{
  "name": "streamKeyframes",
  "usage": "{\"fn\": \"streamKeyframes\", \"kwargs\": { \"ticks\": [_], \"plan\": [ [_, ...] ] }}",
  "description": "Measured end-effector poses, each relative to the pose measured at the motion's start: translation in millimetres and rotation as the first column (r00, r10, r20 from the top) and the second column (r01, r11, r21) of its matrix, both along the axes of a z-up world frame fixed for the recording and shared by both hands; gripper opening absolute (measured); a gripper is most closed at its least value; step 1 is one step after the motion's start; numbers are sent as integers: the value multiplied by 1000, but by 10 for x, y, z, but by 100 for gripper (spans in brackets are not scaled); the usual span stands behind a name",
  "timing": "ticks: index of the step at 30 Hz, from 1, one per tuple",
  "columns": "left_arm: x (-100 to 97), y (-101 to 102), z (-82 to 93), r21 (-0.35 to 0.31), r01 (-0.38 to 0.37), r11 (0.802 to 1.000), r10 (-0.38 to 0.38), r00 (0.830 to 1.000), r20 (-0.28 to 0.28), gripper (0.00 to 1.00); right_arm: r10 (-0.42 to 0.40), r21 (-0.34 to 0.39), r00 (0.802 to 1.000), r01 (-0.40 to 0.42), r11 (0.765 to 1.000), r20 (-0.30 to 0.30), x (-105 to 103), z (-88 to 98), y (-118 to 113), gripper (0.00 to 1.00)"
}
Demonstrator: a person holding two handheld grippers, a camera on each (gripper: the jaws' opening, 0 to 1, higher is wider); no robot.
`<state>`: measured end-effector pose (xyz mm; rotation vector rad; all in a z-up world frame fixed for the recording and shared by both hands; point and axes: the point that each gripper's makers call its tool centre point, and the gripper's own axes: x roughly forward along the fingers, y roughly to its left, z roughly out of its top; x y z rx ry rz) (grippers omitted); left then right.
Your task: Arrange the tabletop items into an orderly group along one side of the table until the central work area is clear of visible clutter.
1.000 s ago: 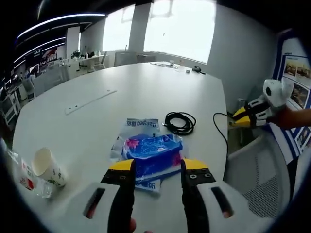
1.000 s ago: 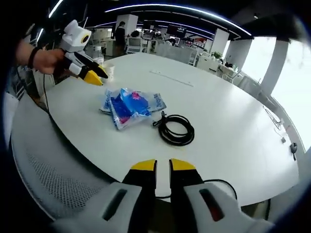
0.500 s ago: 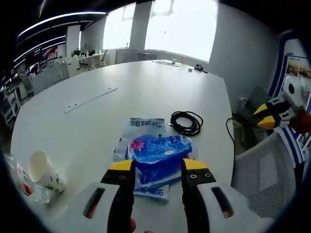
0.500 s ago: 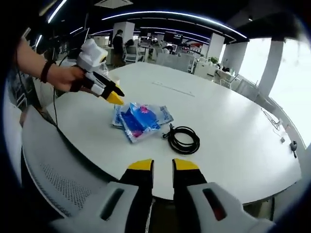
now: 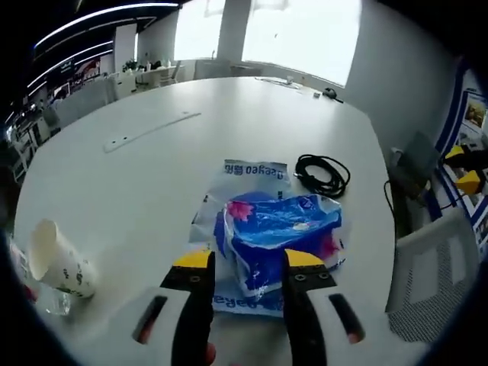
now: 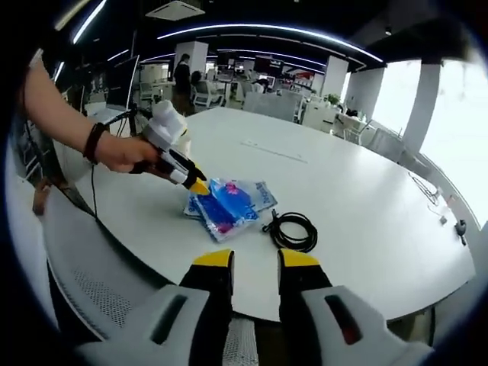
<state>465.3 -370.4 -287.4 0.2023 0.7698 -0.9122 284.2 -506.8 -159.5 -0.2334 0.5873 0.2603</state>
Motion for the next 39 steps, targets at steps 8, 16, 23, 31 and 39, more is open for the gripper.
{"fn": "streamKeyframes", "kwargs": {
  "ticks": [8, 16, 23, 31, 39],
  "plan": [
    [13, -25, -58, 38, 10, 999, -9, 1000, -6, 14, 5, 28, 1000, -5, 1000, 5, 131, 71, 149, 27],
    [26, 10, -16, 32, -37, 999, 36, 999, 10, 0, -26, 96, 1000, 25, 995, 11, 224, 76, 178, 32],
    [-3, -147, 86, -67, -90, 994, 89, 996, -22, 0, -40, 152, 999, 38, 988, 13, 223, 117, 324, 33],
    [87, -473, 293, -173, -129, 976, 125, 992, -33, 0, -19, 149, 1000, 21, 989, -16, 300, -48, 335, 34],
    [201, -734, 282, -244, -196, 950, 180, 980, -87, 0, -89, 163, 996, 90, 983, -12, 557, -185, -1, 33]
  ]
}}
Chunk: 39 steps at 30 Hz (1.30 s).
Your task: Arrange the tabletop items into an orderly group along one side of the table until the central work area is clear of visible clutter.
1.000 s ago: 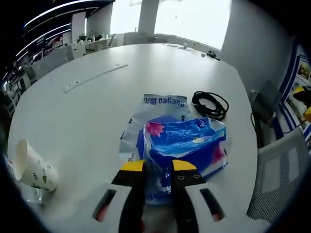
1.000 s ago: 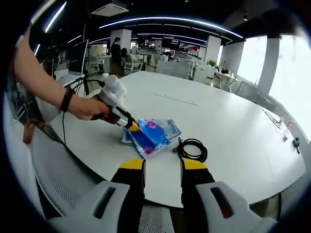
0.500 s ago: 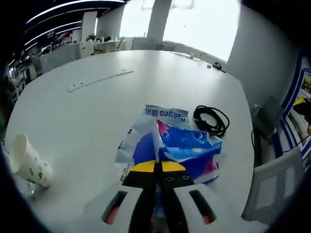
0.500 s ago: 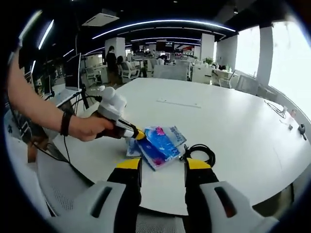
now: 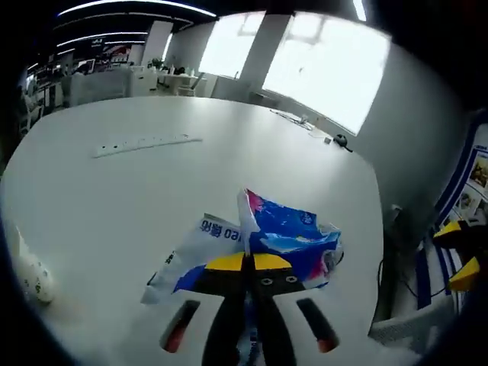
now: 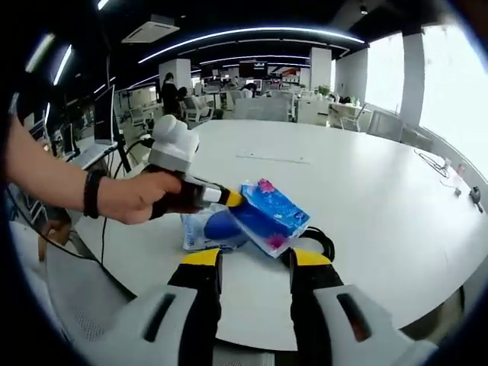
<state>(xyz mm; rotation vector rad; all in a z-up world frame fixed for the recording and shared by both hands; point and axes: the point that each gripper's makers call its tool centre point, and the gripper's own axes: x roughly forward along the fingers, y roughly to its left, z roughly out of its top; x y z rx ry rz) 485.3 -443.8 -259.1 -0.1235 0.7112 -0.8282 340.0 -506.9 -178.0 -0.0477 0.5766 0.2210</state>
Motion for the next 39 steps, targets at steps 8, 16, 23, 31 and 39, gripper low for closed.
{"fn": "streamKeyframes", "kwargs": {
  "ticks": [8, 16, 23, 31, 39],
  "plan": [
    [-41, -292, -69, -22, -7, 1000, 7, 1000, -10, 0, -49, 22, 999, 50, 999, -23, 173, -231, -256, 34],
    [31, -536, -90, -31, -23, 999, 23, 1000, -10, 0, -105, 53, 992, 108, 993, -65, 359, -551, -557, 35],
    [171, -589, -166, -11, -68, 998, 67, 998, -20, 0, -154, 94, 983, 163, 982, -96, 595, -831, -807, 36],
    [283, -527, -304, -12, -150, 989, 149, 986, -72, 0, -143, 132, 984, 158, 979, -110, 902, -1030, -905, 33],
    [289, -558, -343, -12, -159, 987, 157, 984, -78, 0, -113, 164, 984, 135, 977, -138, 1182, -1227, -961, 25]
  ]
}}
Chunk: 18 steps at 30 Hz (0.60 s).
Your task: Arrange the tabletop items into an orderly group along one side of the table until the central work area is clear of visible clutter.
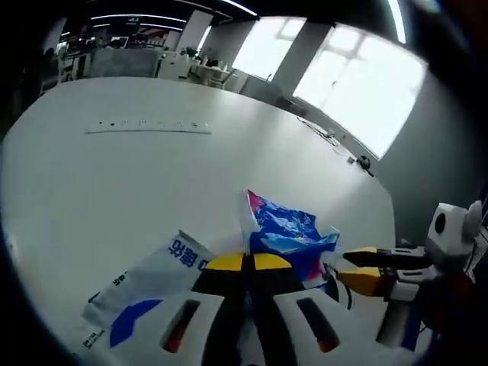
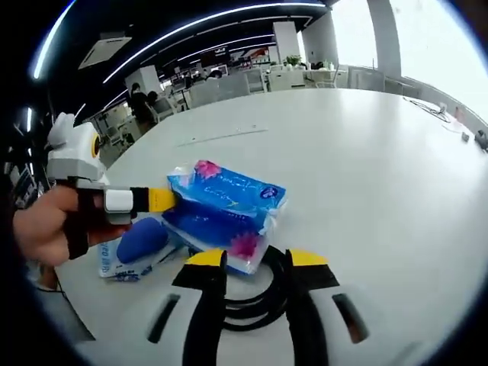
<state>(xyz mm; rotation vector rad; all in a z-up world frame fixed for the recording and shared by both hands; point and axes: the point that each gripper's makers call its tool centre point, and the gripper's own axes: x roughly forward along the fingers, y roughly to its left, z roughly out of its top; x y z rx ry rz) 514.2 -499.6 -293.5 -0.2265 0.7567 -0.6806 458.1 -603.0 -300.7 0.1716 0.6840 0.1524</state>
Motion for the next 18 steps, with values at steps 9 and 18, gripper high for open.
{"fn": "streamKeyframes", "kwargs": {
  "ticks": [9, 18],
  "plan": [
    [103, -31, -4, 6, 1, 1000, -1, 1000, 7, 0, -12, 28, 1000, 11, 1000, 23, 247, 9, -108, 0],
    [208, -229, 42, 48, 53, 997, -54, 998, 20, 0, 2, -19, 999, -1, 1000, 37, 594, 130, -317, 0]
  ]
}}
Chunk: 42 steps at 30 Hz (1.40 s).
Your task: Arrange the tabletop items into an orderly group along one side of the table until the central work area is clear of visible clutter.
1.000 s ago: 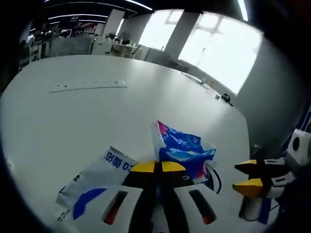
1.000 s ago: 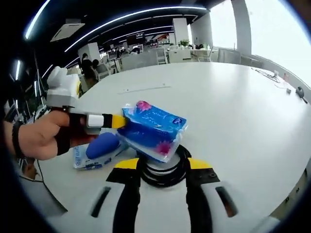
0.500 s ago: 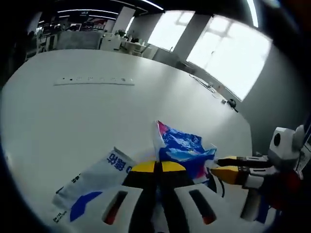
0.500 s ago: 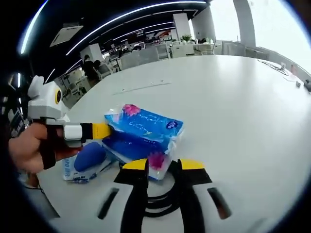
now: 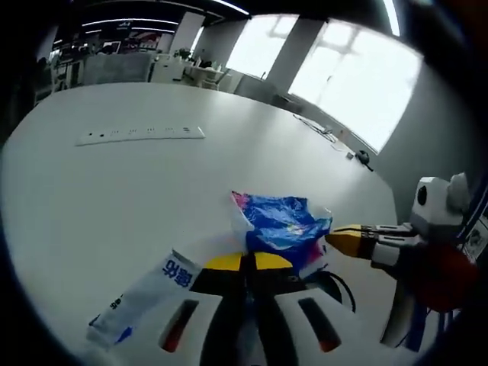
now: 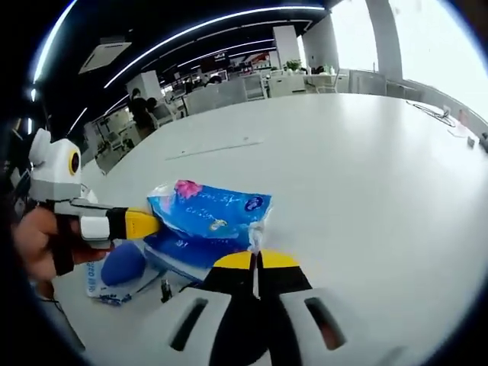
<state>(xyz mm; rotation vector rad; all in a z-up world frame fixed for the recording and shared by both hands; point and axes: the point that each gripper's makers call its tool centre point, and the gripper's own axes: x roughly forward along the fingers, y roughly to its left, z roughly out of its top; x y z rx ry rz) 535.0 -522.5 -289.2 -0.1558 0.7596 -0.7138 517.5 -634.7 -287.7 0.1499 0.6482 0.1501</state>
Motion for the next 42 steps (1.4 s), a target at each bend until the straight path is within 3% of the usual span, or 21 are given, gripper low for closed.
{"fn": "streamKeyframes", "kwargs": {
  "ticks": [6, 12, 28, 36, 42],
  "plan": [
    [42, -122, -9, 33, 37, 999, -37, 999, 9, 3, -6, -4, 1000, 7, 1000, 11, 205, 93, -124, 0],
    [77, -172, -116, 85, 76, 993, -76, 997, -1, 5, 3, -13, 1000, -3, 1000, 0, 351, 39, -185, 0],
    [87, -230, -185, 143, 114, 983, -112, 993, -23, 17, -34, 5, 999, 34, 999, -17, 316, 3, -303, 0],
    [87, -152, -179, 172, 117, 978, -113, 993, -34, 24, -56, 26, 998, 57, 998, -24, 339, -32, -284, 0],
    [202, -63, -213, 206, 103, 973, -99, 995, -26, 26, -68, 41, 997, 69, 997, -33, 363, -61, -226, 0]
  ]
}}
